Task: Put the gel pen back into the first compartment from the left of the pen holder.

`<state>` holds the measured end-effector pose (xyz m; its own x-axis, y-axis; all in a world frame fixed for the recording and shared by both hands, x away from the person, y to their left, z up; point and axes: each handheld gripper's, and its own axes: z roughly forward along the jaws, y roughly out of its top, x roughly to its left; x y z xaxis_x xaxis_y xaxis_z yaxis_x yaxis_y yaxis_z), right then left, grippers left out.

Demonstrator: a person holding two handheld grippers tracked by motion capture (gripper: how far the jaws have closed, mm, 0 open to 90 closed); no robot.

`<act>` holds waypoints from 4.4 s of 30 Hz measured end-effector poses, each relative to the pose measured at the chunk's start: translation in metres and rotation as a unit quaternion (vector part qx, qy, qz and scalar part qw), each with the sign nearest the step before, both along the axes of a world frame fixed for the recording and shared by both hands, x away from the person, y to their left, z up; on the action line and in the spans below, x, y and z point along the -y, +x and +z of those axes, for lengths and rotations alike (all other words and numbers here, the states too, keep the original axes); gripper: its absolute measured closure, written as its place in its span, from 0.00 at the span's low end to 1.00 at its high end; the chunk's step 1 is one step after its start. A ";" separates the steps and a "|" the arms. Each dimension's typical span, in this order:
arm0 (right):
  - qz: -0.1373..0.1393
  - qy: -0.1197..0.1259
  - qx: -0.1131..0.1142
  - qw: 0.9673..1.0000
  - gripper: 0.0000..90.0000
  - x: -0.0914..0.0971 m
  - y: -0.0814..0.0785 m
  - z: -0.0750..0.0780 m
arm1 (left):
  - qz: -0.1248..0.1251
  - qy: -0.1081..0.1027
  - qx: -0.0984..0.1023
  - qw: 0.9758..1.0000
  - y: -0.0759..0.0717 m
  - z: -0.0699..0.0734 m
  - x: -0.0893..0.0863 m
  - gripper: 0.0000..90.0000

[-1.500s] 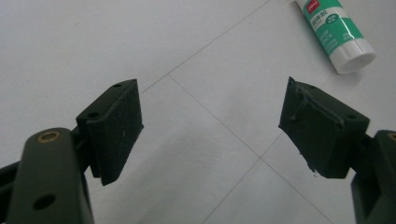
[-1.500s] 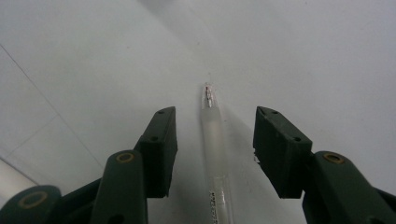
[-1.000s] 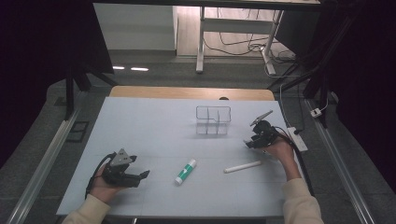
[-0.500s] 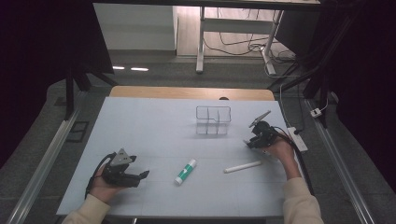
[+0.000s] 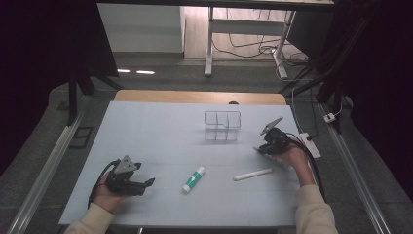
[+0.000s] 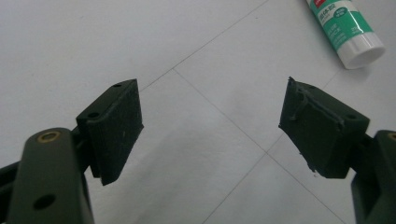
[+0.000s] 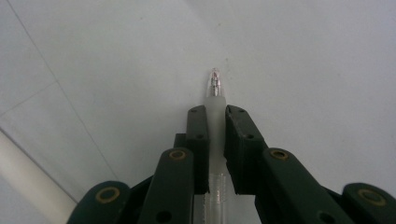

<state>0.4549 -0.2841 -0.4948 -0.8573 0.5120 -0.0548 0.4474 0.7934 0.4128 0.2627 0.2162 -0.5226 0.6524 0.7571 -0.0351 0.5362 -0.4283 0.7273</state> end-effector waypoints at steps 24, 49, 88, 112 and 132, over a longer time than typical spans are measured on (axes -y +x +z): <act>-0.010 0.006 0.031 0.999 0.90 0.000 -0.004 0.010 | 0.005 -0.003 0.002 1.000 0.000 0.001 -0.003 0.24; -0.037 0.065 0.097 0.992 0.90 0.003 -0.016 0.044 | 0.005 -0.001 0.002 1.000 0.000 0.001 -0.003 0.23; -0.057 0.143 0.175 0.972 0.90 0.001 -0.032 0.075 | 0.005 0.000 0.000 1.000 0.001 0.000 -0.002 0.23; -0.050 0.196 0.205 0.958 0.90 -0.014 -0.043 0.088 | 0.004 0.001 0.002 1.000 0.000 0.000 -0.002 0.23; -0.048 0.226 0.219 0.948 0.90 -0.028 -0.047 0.087 | 0.005 0.000 0.001 1.000 0.001 0.000 -0.002 0.23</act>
<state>0.4079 -0.2559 -0.4075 -0.7518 0.6419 -0.1509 0.2153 0.4552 0.8640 0.2635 0.2184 -0.5222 0.6445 0.7639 -0.0331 0.5389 -0.4231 0.7284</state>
